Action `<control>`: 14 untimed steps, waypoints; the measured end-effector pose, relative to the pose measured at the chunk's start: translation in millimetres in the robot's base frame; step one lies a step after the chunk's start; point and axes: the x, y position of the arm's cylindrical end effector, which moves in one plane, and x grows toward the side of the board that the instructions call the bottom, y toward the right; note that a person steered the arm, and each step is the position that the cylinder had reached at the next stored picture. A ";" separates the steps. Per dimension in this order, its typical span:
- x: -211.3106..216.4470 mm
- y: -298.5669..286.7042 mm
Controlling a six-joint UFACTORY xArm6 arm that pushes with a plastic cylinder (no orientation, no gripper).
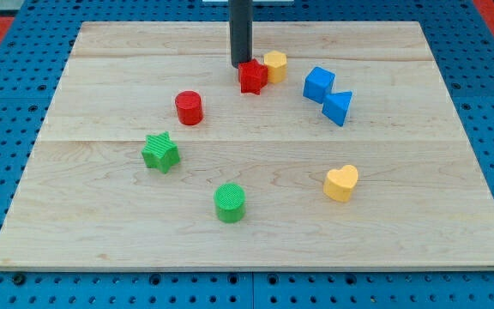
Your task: Push the red star hexagon and cube towards the top middle of the board
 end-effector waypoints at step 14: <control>60.1 -0.1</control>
